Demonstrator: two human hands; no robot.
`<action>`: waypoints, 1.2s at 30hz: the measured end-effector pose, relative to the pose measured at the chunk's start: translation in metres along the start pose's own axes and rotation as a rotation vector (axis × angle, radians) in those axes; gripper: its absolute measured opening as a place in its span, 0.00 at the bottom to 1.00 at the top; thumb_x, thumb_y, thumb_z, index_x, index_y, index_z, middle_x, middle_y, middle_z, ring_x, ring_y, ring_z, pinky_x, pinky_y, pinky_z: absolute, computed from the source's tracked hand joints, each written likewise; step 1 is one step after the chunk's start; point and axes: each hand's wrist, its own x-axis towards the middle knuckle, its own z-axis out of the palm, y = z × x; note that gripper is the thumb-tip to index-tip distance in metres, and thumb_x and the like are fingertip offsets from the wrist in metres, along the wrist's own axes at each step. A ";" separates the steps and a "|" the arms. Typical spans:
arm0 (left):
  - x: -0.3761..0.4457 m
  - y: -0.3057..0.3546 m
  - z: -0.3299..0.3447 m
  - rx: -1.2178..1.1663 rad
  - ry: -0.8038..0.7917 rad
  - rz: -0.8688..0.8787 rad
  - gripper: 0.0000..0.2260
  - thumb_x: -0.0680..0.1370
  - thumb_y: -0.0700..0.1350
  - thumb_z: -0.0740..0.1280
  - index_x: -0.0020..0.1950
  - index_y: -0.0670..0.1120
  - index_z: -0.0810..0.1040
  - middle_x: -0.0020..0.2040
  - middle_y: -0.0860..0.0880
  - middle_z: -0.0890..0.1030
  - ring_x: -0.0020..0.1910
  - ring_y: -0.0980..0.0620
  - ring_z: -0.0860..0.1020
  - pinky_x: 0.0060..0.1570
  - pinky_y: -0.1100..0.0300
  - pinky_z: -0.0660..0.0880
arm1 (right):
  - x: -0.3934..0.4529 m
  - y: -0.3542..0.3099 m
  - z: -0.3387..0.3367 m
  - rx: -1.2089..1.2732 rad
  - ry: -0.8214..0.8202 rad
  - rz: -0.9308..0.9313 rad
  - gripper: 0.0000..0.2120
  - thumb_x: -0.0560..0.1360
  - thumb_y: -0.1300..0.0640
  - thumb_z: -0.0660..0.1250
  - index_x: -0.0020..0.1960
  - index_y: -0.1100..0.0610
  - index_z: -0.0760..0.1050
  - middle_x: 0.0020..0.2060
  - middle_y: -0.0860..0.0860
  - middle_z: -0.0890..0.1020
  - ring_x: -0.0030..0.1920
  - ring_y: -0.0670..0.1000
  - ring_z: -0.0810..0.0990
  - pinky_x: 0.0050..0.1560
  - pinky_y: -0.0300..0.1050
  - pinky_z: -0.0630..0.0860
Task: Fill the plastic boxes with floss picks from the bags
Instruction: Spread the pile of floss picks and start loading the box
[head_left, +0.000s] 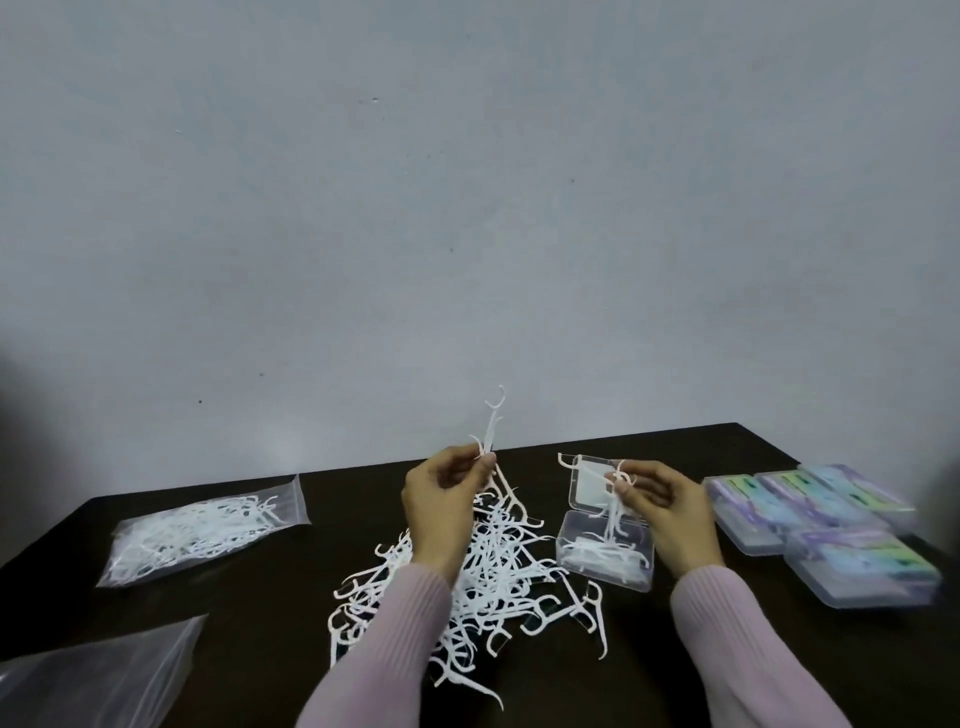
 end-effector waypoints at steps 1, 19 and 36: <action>0.001 -0.004 0.008 -0.054 0.015 -0.062 0.09 0.72 0.39 0.72 0.51 0.42 0.81 0.43 0.47 0.84 0.41 0.56 0.81 0.39 0.70 0.77 | 0.001 0.003 0.001 0.020 0.004 0.029 0.11 0.70 0.67 0.69 0.48 0.54 0.77 0.46 0.50 0.82 0.49 0.48 0.80 0.50 0.43 0.77; -0.017 -0.056 0.065 -0.043 -0.133 -0.181 0.06 0.71 0.41 0.74 0.46 0.44 0.81 0.43 0.47 0.84 0.45 0.50 0.82 0.43 0.63 0.78 | 0.000 0.003 -0.014 -0.507 -0.193 0.005 0.11 0.71 0.68 0.68 0.46 0.53 0.78 0.41 0.45 0.79 0.43 0.41 0.78 0.41 0.30 0.76; -0.012 -0.058 0.064 -0.129 -0.078 -0.233 0.07 0.71 0.41 0.73 0.48 0.44 0.81 0.44 0.46 0.84 0.46 0.51 0.82 0.44 0.64 0.77 | -0.004 -0.001 -0.025 -1.115 -0.306 -0.099 0.07 0.73 0.55 0.67 0.49 0.45 0.77 0.45 0.42 0.79 0.51 0.42 0.73 0.63 0.47 0.60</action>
